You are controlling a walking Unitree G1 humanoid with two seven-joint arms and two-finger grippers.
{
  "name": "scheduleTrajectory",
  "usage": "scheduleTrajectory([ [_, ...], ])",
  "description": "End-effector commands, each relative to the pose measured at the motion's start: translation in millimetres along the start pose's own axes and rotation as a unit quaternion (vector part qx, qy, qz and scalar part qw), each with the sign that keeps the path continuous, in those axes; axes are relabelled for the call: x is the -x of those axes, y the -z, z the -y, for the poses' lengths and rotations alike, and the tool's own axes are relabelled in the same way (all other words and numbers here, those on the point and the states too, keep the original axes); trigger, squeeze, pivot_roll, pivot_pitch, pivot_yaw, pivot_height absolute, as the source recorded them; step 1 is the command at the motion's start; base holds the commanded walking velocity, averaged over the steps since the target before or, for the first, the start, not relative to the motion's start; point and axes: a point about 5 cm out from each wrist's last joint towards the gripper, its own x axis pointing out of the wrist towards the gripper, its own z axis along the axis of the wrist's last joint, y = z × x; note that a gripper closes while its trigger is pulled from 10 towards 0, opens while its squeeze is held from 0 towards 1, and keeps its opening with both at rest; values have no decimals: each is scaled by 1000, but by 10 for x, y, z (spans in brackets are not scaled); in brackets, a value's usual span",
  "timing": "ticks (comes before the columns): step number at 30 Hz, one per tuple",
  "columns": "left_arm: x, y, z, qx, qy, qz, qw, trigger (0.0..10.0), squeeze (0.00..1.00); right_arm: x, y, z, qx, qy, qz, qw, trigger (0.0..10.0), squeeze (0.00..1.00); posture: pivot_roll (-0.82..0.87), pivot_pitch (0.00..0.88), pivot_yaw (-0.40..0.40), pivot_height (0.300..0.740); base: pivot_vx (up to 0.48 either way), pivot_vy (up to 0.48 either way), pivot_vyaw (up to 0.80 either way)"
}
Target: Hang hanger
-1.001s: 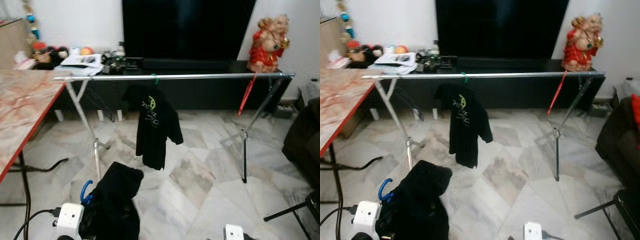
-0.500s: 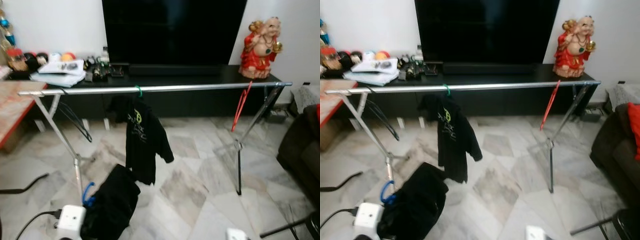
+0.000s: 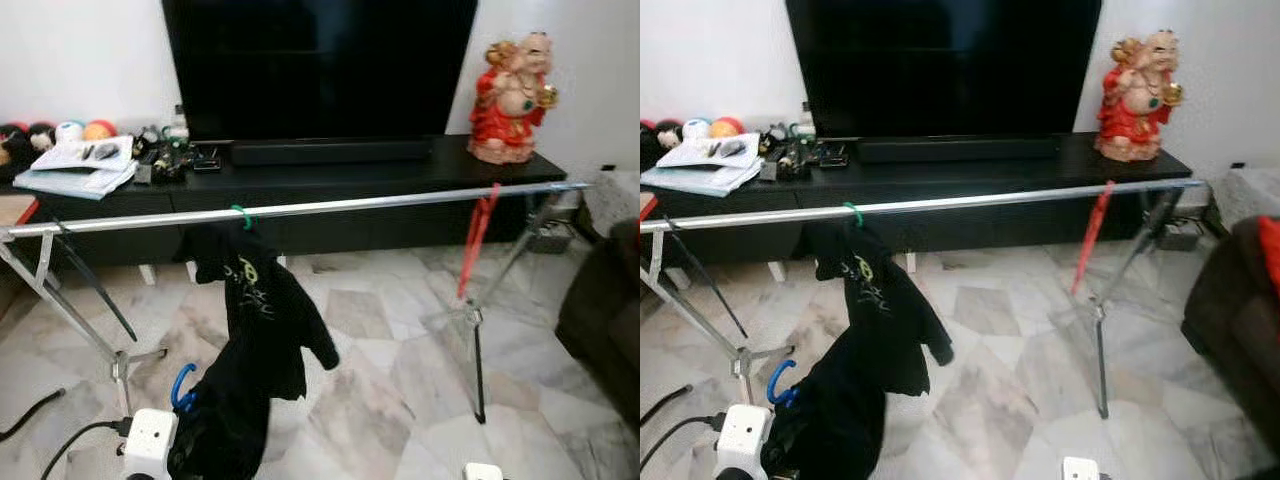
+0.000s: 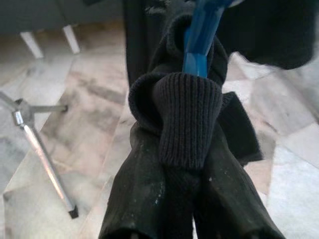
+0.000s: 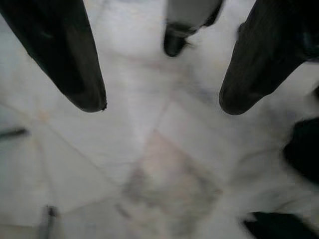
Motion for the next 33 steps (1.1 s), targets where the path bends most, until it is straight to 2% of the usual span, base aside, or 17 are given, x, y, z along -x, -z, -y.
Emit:
scheduleTrajectory([
  [1, -14, -62, 34, -4, 8, 15, 1000, 10000, 0, 11, 30, 47, 13, 4, -5, 1000, 10000, 0, 137, 1, -5, 740, 0, 0, 800],
  [7, -6, -29, 51, -3, 7, 8, 1000, 10000, 0, 13, 40, 48, 8, -3, -7, 1000, 10000, 0, 138, 0, -9, 740, 0, 0, 791],
  [10, -5, -27, 59, -2, 10, 10, 1000, 10000, 0, 16, 62, 42, -18, -7, -10, 1000, 10000, 0, 136, 0, -10, 740, 0, 0, 0],
  [11, -6, -35, 69, -3, 14, 14, 1000, 10000, 0, 17, 63, 40, -14, -8, -9, 1000, 10000, 0, 136, 0, -10, 740, 0, 0, 0],
  [20, -16, -45, 92, -10, 17, 16, 1000, 10000, 0, 25, 92, 71, 5, -10, -18, 1000, 10000, 0, 135, 0, -11, 740, 0, -390, 0],
  [33, -24, -59, 121, -6, 20, 19, 1000, 10000, 0, 32, 95, 105, -1, -11, -17, 1000, 10000, 0, 136, 0, -14, 740, 0, -428, 0],
])
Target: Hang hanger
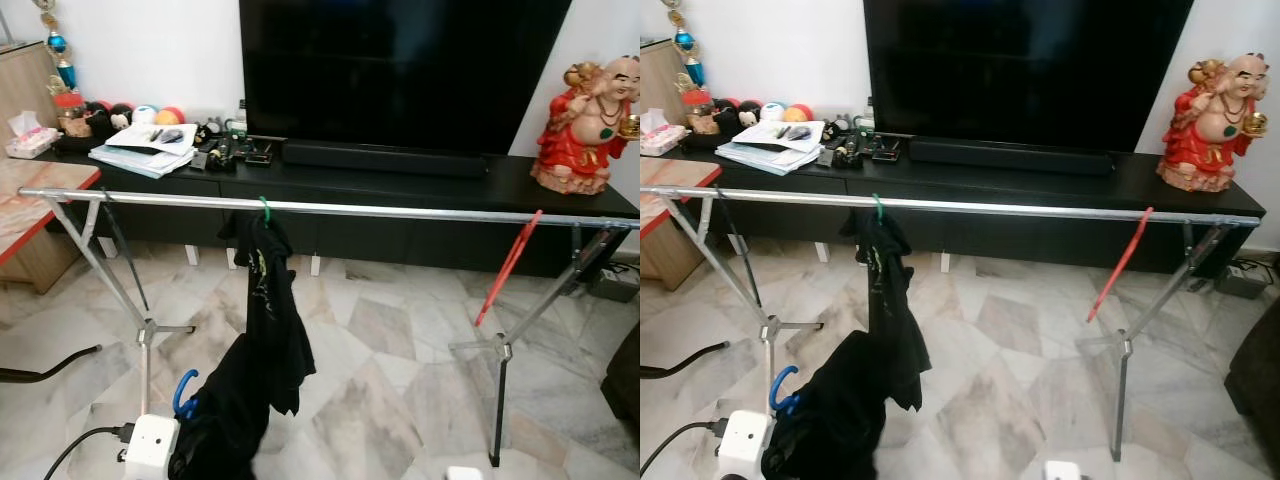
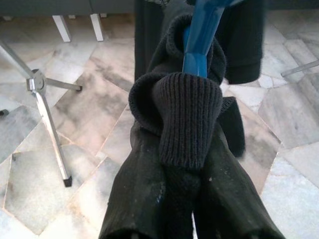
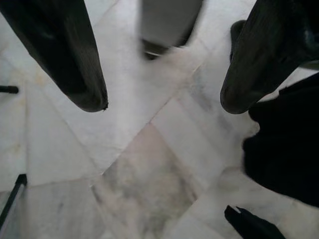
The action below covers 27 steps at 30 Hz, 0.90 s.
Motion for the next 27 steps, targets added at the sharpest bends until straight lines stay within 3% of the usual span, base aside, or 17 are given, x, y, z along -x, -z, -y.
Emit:
scheduleTrajectory([
  [1, -37, -94, 59, -5, 10, 24, 1000, 10000, 0, 31, 48, 134, -1, 18, -7, 1000, 10000, 0, 136, 0, -14, 740, 0, -428, 0],
  [10, -30, -91, 76, -3, 13, 23, 1000, 10000, 0, 36, 60, 146, 0, 15, -9, 1000, 10000, 0, 135, 5, -14, 740, 0, -425, 0],
  [15, -40, -57, 97, -39, 18, 7, 999, 10000, 0, 40, 76, 149, 1, 14, -11, 1000, 10000, 0, 136, 6, -12, 740, 0, 0, 0],
  [27, -40, -57, 62, -31, -12, 6, 999, 10000, 0, 48, 97, 164, 5, 16, -13, 1000, 10000, 0, 134, 21, -17, 740, 0, 0, 0],
])
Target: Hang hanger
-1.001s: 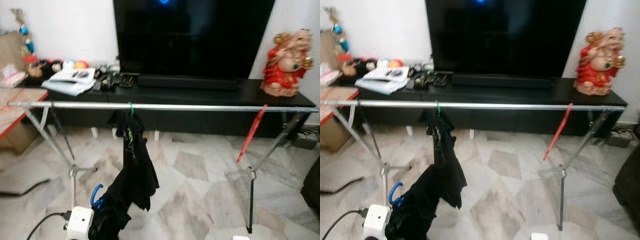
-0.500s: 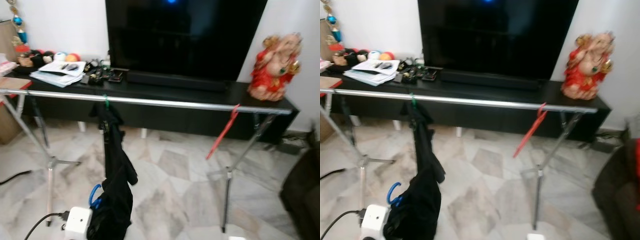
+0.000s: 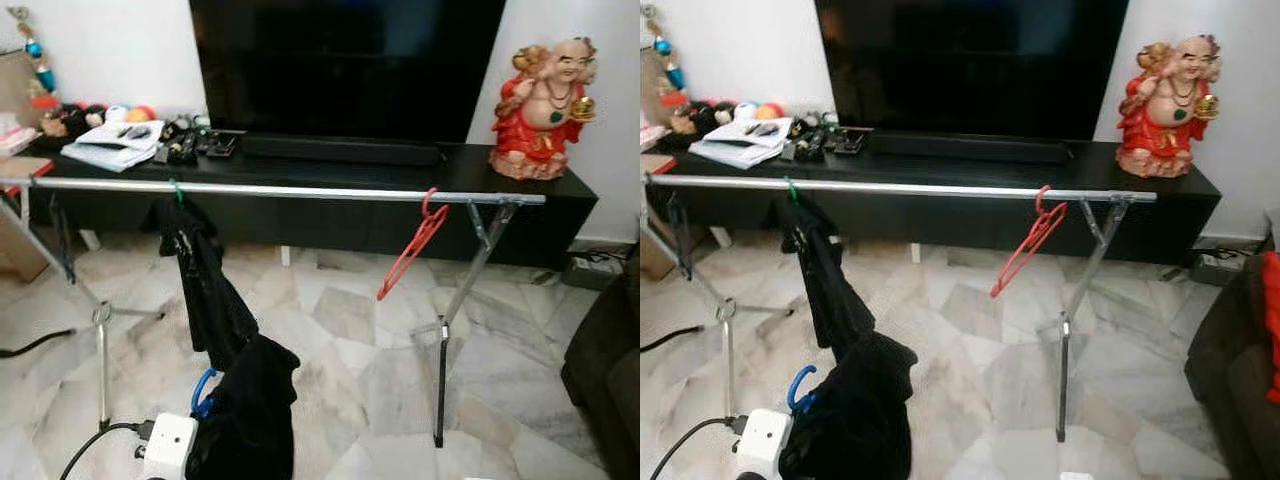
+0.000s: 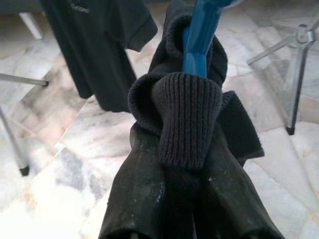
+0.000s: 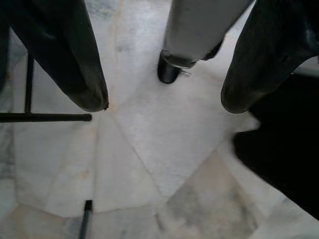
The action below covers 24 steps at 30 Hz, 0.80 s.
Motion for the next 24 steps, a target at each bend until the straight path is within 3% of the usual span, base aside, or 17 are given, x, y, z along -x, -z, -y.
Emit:
scheduleTrajectory([
  [1, 2, -62, -102, -13, -20, 11, 1000, 10000, 0, -3, -41, 11, 2, 1, 8, 1000, 10000, 0, 135, 22, -18, 740, 0, 0, 0],
  [6, -9, -83, -60, -11, -13, 17, 1000, 10000, 0, -1, -41, 28, 8, 3, 6, 1000, 10000, 0, 135, 22, -23, 740, 112, 0, 0],
  [24, -23, -103, -35, -9, 5, 21, 1000, 10000, 0, -15, -78, -5, 8, 6, 8, 1000, 10000, 0, 136, 20, -17, 740, 343, 0, 0],
])
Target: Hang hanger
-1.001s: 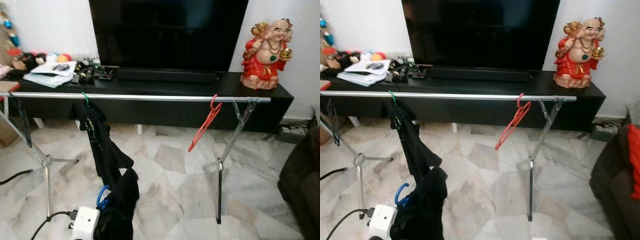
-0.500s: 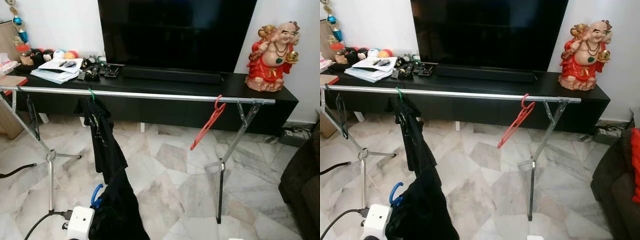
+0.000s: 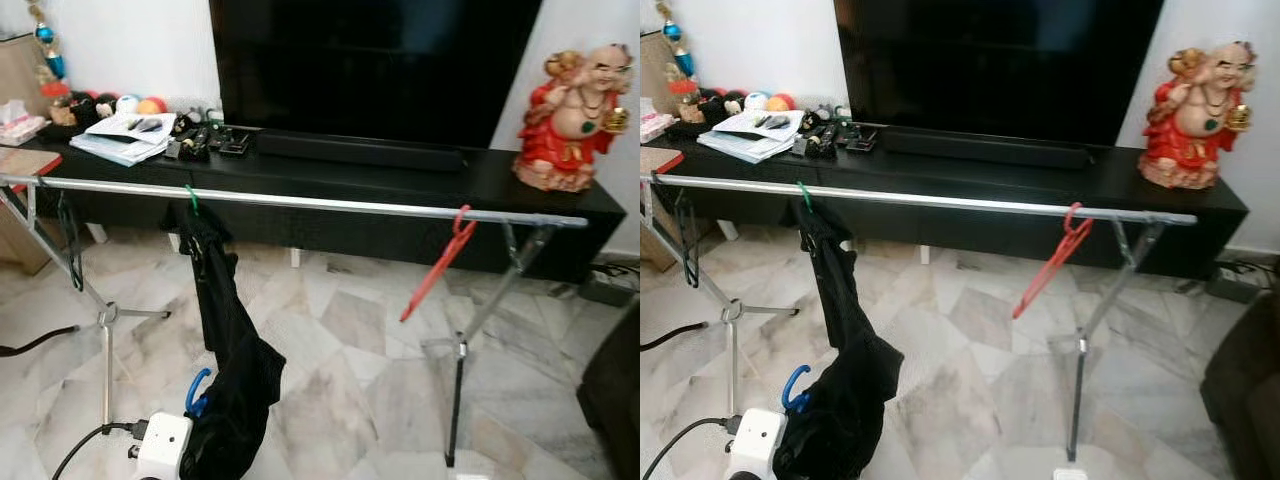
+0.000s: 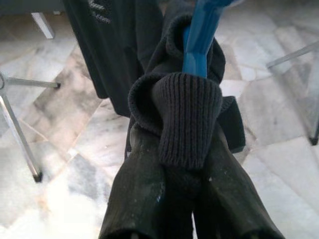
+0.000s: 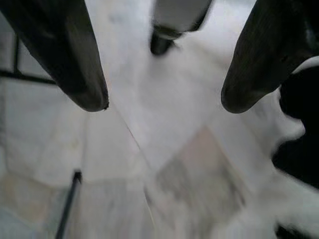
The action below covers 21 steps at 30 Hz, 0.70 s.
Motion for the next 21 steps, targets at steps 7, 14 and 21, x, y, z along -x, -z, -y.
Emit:
scheduleTrajectory([
  [7, -56, -120, 77, -3, 21, 26, 999, 10000, 0, 31, 79, 112, -2, 19, -12, 1000, 10000, 0, 140, 9, -16, 740, 376, 0, 0],
  [14, -55, -123, 82, -5, 25, 27, 999, 10000, 0, 39, 90, 143, 1, 22, -14, 1000, 10000, 0, 143, 1, -17, 740, 381, 0, 0],
  [21, -47, -115, 173, -39, 73, 20, 996, 10000, 0, 40, 74, 170, 1, 30, -13, 999, 10000, 0, 145, 7, -23, 740, 384, 0, 0],
])
